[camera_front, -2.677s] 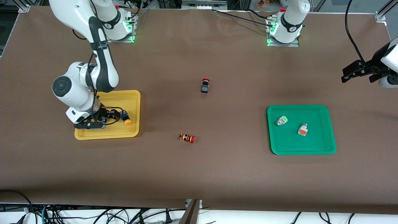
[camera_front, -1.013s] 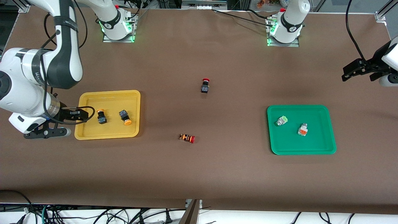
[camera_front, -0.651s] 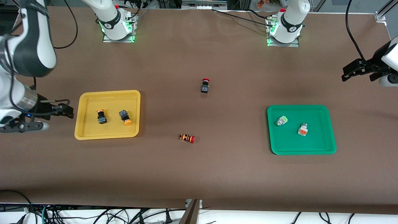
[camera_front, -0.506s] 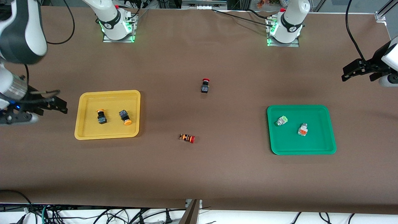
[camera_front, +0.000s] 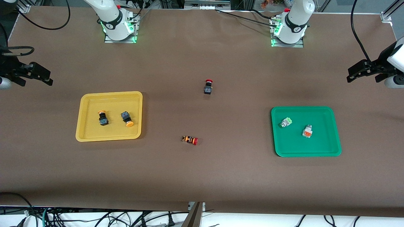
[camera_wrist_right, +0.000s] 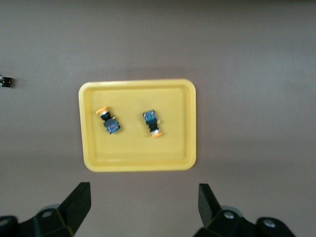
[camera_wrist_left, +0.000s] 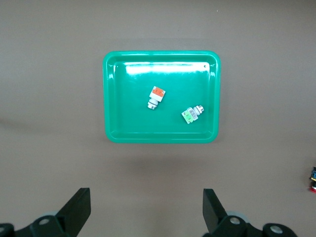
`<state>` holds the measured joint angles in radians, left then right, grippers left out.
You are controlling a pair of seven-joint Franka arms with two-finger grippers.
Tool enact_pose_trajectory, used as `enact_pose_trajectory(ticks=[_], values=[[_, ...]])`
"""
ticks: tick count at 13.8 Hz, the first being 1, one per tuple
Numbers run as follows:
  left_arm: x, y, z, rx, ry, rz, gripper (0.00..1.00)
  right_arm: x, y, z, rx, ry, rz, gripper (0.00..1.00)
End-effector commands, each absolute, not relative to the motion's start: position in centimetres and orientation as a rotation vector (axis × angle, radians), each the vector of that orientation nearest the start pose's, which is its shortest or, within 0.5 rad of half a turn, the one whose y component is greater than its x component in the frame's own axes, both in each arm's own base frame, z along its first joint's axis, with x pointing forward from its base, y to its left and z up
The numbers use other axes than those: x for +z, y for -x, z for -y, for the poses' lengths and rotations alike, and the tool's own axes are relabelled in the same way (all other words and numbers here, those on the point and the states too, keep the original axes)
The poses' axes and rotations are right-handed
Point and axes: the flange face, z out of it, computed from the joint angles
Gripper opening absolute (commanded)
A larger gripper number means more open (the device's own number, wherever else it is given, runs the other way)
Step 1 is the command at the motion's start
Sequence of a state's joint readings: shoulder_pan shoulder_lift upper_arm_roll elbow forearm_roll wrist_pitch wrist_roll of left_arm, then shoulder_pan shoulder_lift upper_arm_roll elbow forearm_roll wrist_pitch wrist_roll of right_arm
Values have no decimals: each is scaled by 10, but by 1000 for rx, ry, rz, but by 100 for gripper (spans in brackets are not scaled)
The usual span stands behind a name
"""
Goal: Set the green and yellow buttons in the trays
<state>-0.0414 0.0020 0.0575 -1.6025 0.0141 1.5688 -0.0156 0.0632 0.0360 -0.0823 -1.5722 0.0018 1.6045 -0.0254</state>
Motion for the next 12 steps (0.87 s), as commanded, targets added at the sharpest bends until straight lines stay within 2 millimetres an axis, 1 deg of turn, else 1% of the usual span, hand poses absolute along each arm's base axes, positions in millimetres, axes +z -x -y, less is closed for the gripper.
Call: enact_pose_trajectory(ticks=[1, 3, 4, 6, 8, 9, 12], values=[[614, -557, -8, 64, 3113, 50, 100, 603, -570, 8, 79, 3145, -58, 99], [613, -557, -9, 67, 3113, 53, 100, 599, -568, 9, 123, 3144, -53, 99], [614, -557, -9, 64, 3113, 53, 100, 598, -568, 13, 123, 3144, -58, 99], [614, -557, -9, 64, 3113, 53, 100, 589, -574, 17, 130, 3136, -70, 99], [614, -557, -9, 64, 3113, 53, 100, 588, -578, 16, 105, 3129, -70, 99], [614, -557, -9, 64, 3113, 53, 100, 584, -580, 15, 108, 3128, -70, 99], [614, -557, -9, 64, 3113, 53, 100, 580, -582, 17, 117, 3129, -73, 99]])
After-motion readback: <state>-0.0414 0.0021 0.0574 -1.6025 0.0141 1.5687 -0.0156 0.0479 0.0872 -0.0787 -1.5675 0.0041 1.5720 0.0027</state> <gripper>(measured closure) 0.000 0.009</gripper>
